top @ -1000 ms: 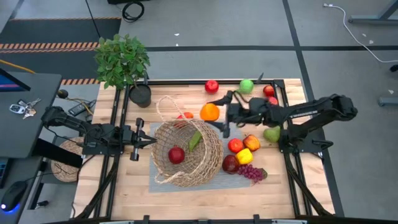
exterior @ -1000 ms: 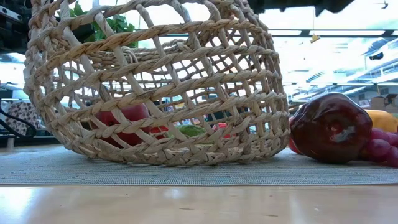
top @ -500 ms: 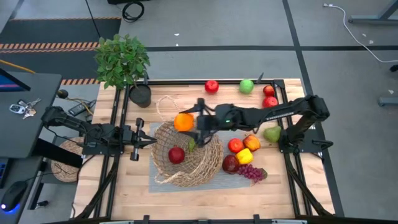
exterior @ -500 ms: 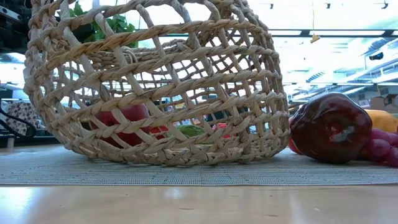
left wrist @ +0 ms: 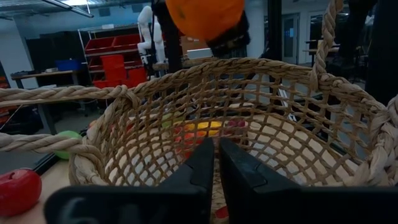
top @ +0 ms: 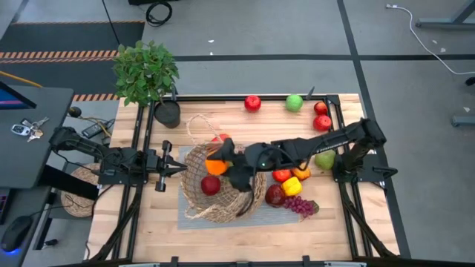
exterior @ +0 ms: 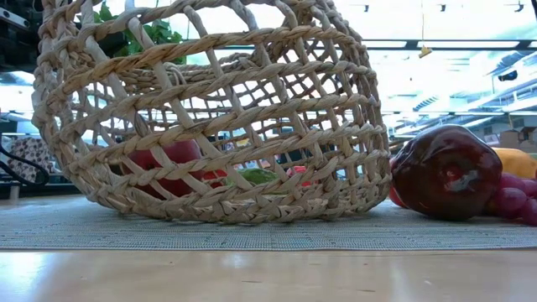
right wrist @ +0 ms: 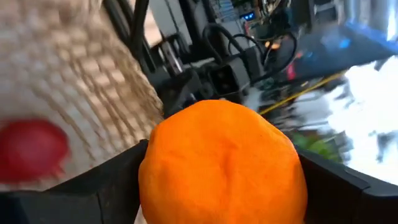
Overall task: Build produce basket
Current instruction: Put the orange into the brown woven basket, then put the red apple into the brown woven basket
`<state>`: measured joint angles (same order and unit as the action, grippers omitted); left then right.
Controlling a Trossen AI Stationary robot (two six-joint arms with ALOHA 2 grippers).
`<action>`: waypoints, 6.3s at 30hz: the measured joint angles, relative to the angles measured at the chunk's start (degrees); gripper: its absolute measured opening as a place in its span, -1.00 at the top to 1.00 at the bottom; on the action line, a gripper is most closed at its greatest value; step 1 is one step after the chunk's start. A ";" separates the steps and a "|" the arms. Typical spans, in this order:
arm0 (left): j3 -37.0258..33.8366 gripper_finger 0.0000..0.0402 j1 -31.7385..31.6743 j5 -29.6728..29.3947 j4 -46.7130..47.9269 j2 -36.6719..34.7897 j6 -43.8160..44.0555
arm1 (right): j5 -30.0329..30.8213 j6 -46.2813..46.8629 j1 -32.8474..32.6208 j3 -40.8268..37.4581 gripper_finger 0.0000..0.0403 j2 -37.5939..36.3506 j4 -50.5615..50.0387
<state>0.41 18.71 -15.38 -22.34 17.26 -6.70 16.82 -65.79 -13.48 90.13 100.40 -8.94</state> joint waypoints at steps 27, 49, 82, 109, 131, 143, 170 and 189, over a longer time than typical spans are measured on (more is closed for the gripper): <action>0.01 0.82 0.00 -0.01 -0.01 -0.02 0.00 | 7.12 -16.09 -5.05 0.00 -0.72 -0.04 2.92; 0.01 0.84 0.00 0.00 0.01 0.00 0.00 | -12.04 33.12 2.89 -0.02 -0.72 -1.63 11.66; 0.01 0.84 -0.01 -0.02 -0.03 0.00 0.00 | -21.22 84.07 10.16 -0.04 -0.72 -1.64 11.87; 0.01 0.82 0.01 -0.02 -0.01 -0.02 0.00 | -16.98 65.32 5.97 22.75 -0.72 14.91 -22.51; -0.01 0.84 -0.01 0.00 0.03 0.00 0.00 | -10.67 28.42 5.50 29.68 -0.72 27.09 -33.58; 0.00 0.82 -0.01 0.00 0.00 0.00 0.00 | -11.13 31.75 5.34 29.55 -0.72 27.12 -38.56; -0.01 0.86 -0.01 0.00 -0.03 0.00 0.02 | 2.70 35.26 4.64 42.53 -0.93 23.51 -39.20; 0.01 0.84 0.00 0.00 -0.02 0.00 0.00 | -1.62 47.30 15.28 42.60 -0.77 14.99 -54.42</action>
<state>0.43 18.71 -15.38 -22.36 17.26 -6.70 15.20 -18.50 1.80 132.73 115.39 -63.36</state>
